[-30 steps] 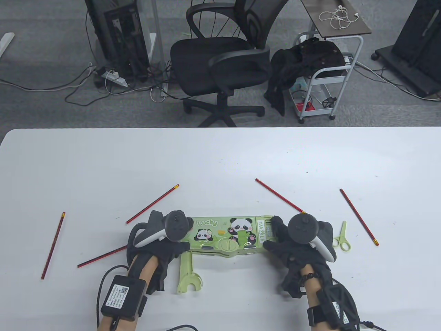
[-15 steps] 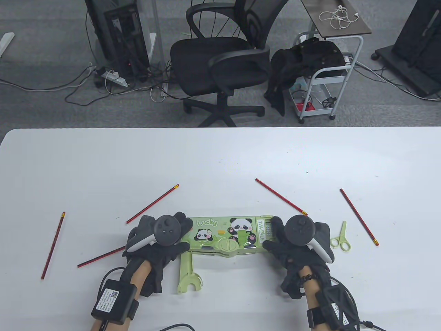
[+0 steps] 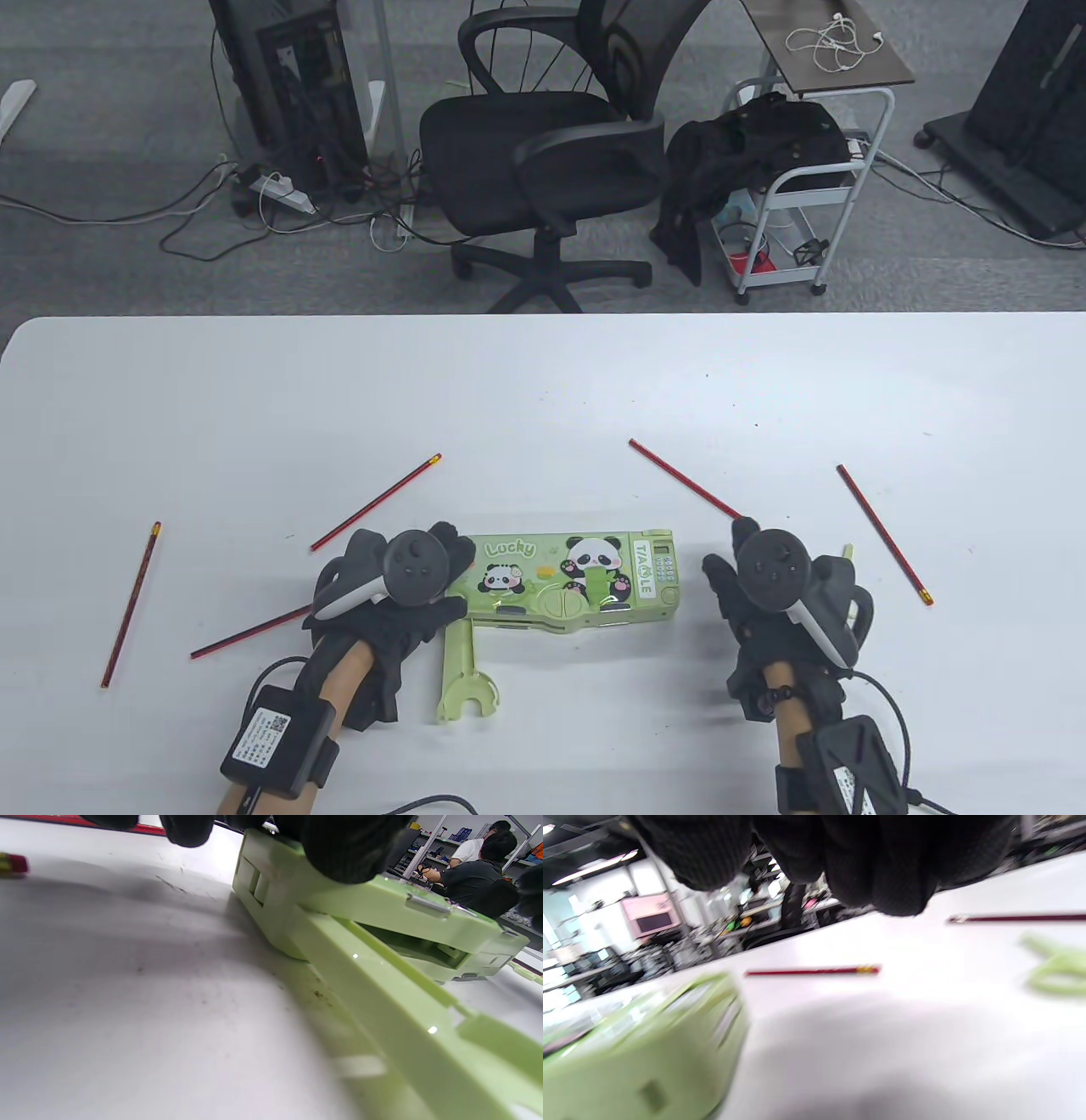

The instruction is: Organize multifunction pencil case

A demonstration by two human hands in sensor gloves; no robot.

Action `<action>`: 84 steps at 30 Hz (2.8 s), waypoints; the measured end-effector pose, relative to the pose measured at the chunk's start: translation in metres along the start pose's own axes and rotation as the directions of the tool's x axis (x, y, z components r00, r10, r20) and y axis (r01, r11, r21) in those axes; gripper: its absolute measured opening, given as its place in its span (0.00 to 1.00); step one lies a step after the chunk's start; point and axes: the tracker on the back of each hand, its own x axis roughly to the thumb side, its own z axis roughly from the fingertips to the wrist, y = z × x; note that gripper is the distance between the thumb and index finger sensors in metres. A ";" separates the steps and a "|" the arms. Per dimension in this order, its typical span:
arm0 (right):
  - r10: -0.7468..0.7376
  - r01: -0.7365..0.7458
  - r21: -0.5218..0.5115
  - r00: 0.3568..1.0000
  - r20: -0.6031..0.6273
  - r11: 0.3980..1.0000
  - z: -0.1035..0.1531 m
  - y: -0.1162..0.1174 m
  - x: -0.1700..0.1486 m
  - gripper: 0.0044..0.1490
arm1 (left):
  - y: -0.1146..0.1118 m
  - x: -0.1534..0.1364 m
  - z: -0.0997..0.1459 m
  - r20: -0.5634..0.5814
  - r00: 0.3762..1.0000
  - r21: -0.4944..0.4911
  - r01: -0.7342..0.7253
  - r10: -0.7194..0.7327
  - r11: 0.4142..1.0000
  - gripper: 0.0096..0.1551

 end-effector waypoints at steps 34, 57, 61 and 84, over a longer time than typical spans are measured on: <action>0.363 -0.250 0.299 0.830 -0.424 0.921 -0.031 0.045 -0.066 0.45 | -0.001 -0.001 0.001 0.005 1.000 -0.005 -0.006 0.006 1.000 0.42; 0.333 -0.228 0.297 0.865 -0.375 0.927 -0.034 0.043 -0.071 0.43 | -0.002 -0.001 0.001 0.004 1.000 -0.004 -0.003 0.003 1.000 0.42; 0.320 -0.219 0.286 0.868 -0.380 0.933 -0.033 0.043 -0.072 0.46 | -0.002 -0.002 0.001 0.005 1.000 -0.006 -0.008 0.008 1.000 0.42; 0.094 -0.061 0.109 0.940 -0.328 0.992 0.000 0.001 -0.026 0.48 | -0.001 -0.003 0.000 0.003 1.000 0.000 -0.011 0.011 1.000 0.42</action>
